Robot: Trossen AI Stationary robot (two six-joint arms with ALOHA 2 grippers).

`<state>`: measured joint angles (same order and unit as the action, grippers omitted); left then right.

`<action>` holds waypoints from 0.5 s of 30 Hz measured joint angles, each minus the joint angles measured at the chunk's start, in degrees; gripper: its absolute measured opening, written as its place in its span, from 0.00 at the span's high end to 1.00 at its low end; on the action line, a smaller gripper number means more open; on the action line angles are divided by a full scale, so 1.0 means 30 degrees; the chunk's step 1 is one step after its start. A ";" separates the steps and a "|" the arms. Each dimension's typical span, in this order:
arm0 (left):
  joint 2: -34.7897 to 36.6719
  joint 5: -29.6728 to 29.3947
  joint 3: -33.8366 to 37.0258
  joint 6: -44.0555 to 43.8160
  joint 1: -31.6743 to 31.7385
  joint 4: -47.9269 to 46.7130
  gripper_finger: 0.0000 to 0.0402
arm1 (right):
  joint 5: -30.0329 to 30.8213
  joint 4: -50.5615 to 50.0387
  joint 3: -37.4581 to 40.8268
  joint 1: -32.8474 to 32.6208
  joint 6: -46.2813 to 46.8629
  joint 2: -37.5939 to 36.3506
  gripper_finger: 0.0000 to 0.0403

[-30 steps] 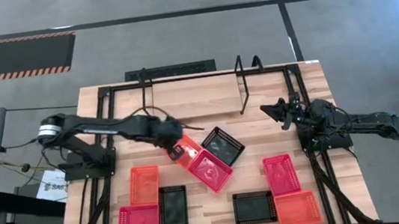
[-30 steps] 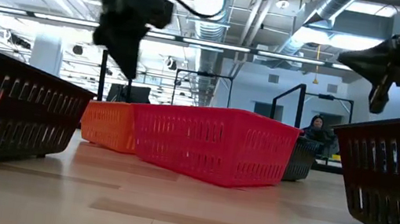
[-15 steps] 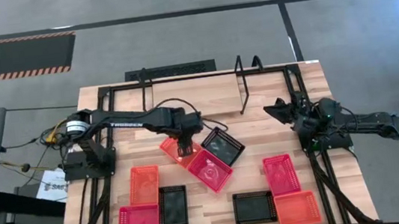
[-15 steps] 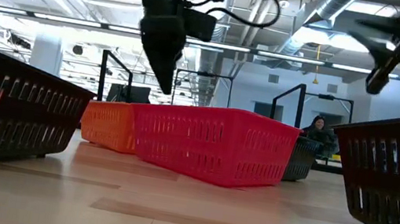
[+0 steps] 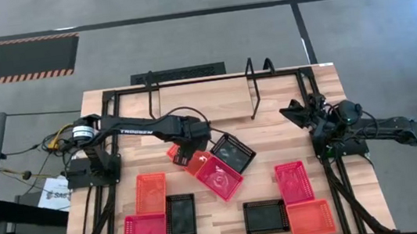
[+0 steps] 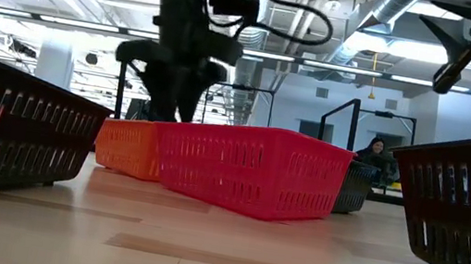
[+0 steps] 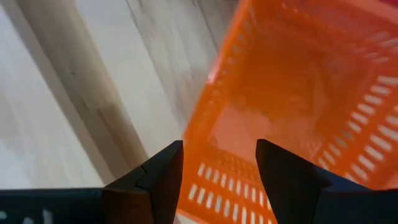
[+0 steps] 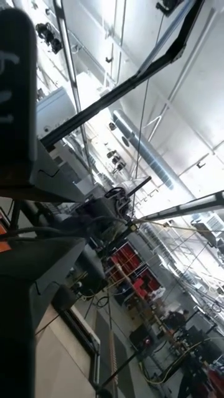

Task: Stack baskets on shelf by color
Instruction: Put the top center orange bin on the shelf

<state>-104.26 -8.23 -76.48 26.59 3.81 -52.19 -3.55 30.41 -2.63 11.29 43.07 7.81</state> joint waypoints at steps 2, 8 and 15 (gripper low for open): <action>-0.0414 -0.0127 -0.0007 0.0051 0.0061 0.0274 0.53 | -0.0016 0.0031 0.0000 0.0000 0.0000 -0.0007 0.69; -0.1460 -0.0837 -0.0190 -0.0071 0.0124 0.0657 0.53 | 0.0015 0.0159 -0.0028 0.0000 -0.0015 0.0027 0.69; -0.1651 -0.2053 -0.0391 -0.1456 0.0175 -0.0355 0.80 | 0.0124 0.0104 0.0000 0.0000 -0.0029 -0.0110 0.69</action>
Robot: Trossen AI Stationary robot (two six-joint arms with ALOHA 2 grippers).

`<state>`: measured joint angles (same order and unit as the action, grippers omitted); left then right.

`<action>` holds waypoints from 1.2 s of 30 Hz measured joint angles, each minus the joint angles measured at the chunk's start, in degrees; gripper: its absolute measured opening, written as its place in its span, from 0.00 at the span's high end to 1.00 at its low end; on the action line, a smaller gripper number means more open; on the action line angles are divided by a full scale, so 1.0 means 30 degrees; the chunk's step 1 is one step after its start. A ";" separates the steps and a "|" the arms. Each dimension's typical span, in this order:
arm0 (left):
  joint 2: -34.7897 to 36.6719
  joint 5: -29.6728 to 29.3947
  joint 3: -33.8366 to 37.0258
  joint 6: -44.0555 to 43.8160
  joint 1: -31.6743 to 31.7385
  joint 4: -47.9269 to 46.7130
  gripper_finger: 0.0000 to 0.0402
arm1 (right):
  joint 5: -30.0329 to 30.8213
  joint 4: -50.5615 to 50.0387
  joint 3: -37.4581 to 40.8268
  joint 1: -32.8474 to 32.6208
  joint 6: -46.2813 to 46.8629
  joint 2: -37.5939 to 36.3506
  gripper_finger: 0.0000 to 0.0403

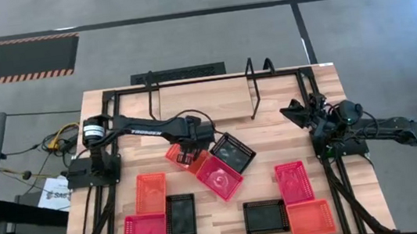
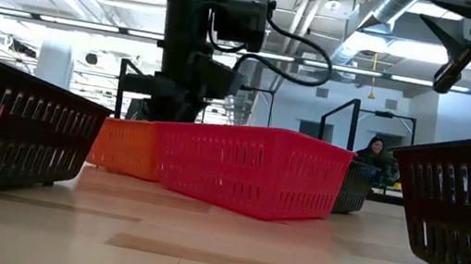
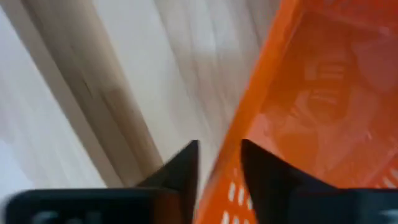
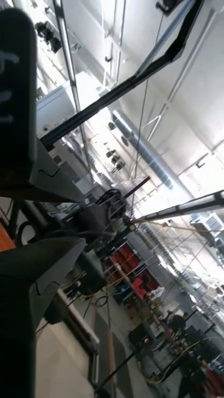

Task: Stack baskets on shelf by color
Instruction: Put the top center orange bin on the shelf

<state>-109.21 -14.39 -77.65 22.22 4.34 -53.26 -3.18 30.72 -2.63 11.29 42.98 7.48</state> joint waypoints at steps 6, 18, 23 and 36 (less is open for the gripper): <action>-0.0012 0.0568 -0.2164 -0.3504 0.0505 -0.3193 0.99 | 0.0014 -0.0103 0.0000 0.0000 -0.0007 -0.0021 0.70; 0.0015 -0.2624 -1.2812 -1.1445 0.1637 -0.6293 1.00 | 0.0051 -0.0123 0.0000 0.0000 -0.0022 -0.0018 0.70; 0.0015 -0.3081 -1.4213 -1.4837 0.3441 -0.6253 1.00 | 0.0043 -0.0123 0.0000 0.0000 -0.0022 -0.0016 0.70; 0.0884 -0.1997 -1.3638 -1.4979 0.6162 -1.2121 1.00 | -0.0236 -0.0123 0.0000 0.0000 -0.0022 -0.0020 0.70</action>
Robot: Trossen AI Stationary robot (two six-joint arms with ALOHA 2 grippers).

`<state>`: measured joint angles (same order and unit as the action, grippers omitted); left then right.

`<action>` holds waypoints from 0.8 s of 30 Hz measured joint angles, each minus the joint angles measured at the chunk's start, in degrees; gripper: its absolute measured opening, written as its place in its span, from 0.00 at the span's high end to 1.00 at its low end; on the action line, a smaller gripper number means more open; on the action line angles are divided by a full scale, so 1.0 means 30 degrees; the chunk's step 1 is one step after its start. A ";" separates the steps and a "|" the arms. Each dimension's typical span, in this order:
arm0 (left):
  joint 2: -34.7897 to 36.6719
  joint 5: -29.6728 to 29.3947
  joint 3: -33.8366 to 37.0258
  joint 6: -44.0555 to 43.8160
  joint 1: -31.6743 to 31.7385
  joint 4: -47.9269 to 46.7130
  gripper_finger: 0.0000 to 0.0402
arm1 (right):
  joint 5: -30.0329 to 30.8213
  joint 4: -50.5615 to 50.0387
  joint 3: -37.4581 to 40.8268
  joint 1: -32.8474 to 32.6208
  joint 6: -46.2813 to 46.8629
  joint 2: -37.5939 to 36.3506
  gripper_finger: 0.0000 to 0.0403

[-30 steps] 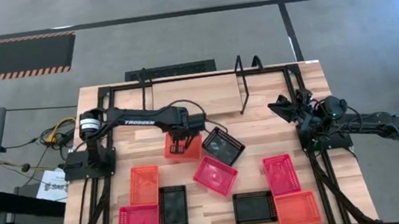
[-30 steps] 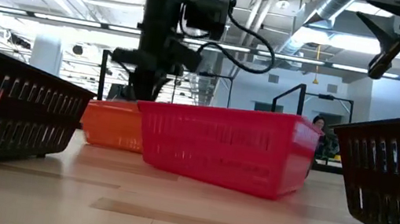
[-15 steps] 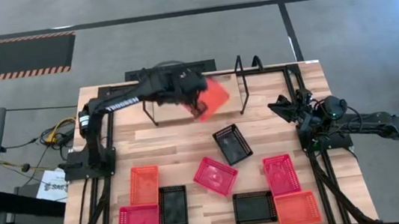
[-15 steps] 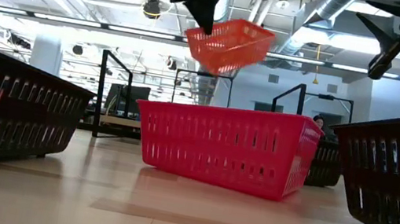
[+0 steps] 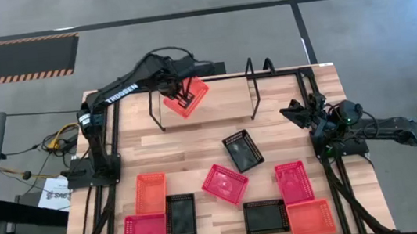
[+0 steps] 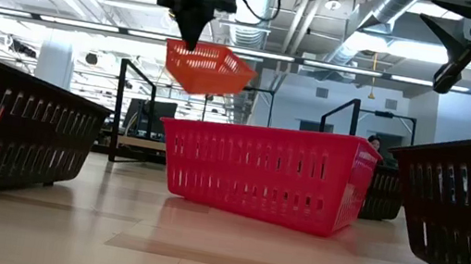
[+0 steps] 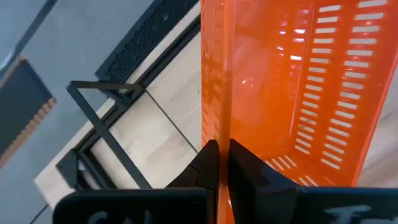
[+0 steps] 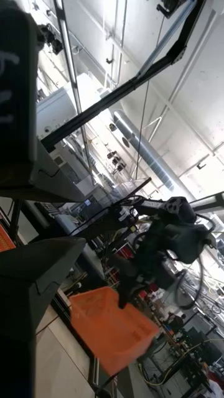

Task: Stack baskets on shelf by color
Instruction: Put the top center orange bin on the shelf

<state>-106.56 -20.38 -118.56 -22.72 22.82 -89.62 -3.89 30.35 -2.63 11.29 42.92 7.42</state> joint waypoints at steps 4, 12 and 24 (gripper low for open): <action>0.1706 -0.0483 0.0053 0.0057 0.0283 -0.0095 1.00 | -0.0105 -0.0016 0.0007 0.0000 -0.0204 0.0006 0.70; 0.8189 -0.1215 0.4889 -0.3967 0.0807 0.1219 1.00 | 0.0123 -0.0044 0.0007 0.0015 -0.0772 0.0006 0.70; 1.3704 0.1365 1.8701 -1.0710 -0.1120 1.5685 1.00 | 0.3812 -0.0046 0.0007 0.0040 -0.3548 0.0006 0.70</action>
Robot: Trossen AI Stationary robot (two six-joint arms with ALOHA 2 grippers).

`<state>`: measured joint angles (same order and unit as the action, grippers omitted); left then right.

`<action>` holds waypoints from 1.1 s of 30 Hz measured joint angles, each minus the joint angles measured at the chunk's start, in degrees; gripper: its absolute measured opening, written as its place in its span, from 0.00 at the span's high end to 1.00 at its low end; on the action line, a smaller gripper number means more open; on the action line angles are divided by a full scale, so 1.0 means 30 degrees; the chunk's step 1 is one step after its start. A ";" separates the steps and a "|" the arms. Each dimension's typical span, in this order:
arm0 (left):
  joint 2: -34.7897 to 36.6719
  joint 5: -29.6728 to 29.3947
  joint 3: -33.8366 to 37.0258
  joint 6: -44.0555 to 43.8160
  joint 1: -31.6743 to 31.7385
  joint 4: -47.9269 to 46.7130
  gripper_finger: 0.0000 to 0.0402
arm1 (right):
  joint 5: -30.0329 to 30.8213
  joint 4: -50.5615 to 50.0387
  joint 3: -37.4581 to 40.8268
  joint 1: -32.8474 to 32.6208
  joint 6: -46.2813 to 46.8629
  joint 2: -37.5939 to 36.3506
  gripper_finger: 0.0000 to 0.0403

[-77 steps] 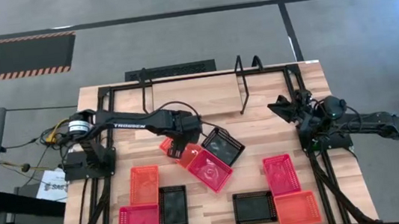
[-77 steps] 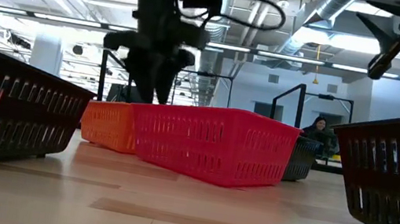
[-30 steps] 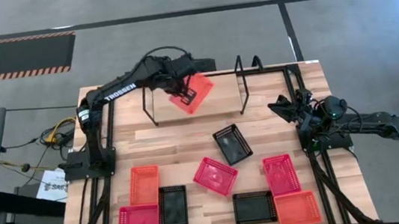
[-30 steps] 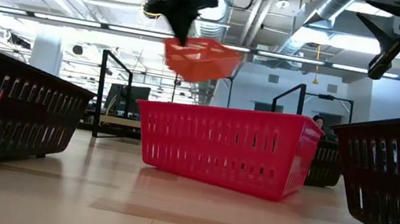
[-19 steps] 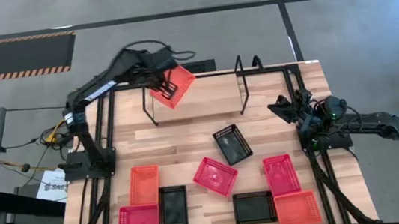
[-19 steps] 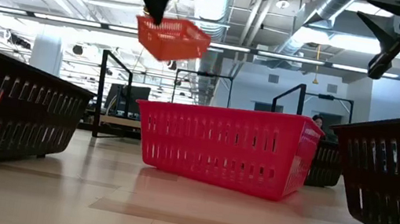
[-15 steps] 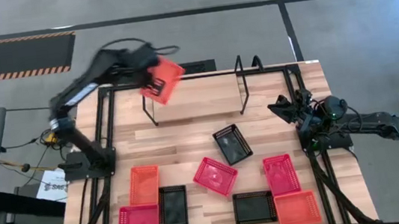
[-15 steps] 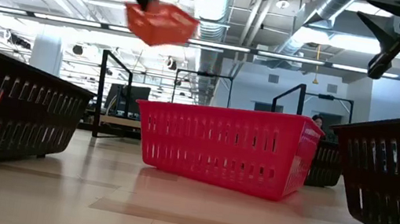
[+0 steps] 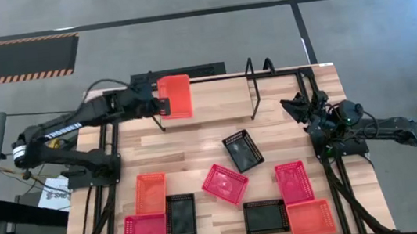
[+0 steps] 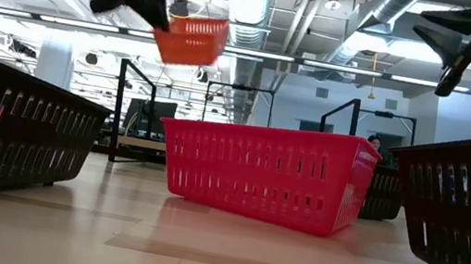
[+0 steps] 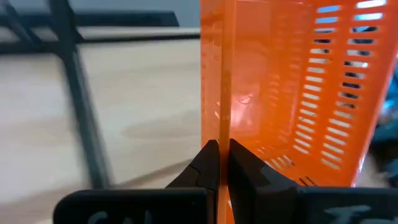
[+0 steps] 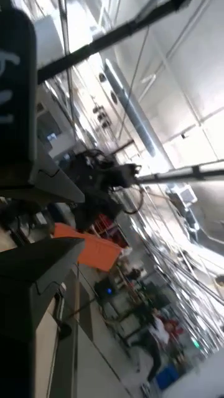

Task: Stack baskets on shelf by color
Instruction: Put the top center orange bin on the shelf

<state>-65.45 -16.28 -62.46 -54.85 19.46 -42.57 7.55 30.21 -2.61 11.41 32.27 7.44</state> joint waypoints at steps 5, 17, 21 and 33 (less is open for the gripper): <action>-0.1856 0.0224 0.1178 -0.1787 0.0192 0.1130 1.00 | 0.0085 0.0002 0.0000 -0.0003 0.0015 -0.0003 0.70; -0.7351 0.1195 -0.2499 -0.2527 0.0827 0.0111 1.00 | -0.0060 0.0002 0.0000 -0.0018 0.0080 -0.0005 0.70; -0.8103 0.1440 -0.3883 -0.2376 0.0845 -0.0175 1.00 | -0.0313 0.0002 0.0000 -0.0018 0.0066 0.0000 0.70; -1.0351 0.1239 -0.7719 -0.1359 -0.0500 -0.0436 1.00 | -0.0523 -0.0063 0.0005 -0.0018 0.0007 -0.0002 0.70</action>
<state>-96.50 -12.57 -85.62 -58.92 17.96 -43.87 5.98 30.02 -2.60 11.35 32.29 7.44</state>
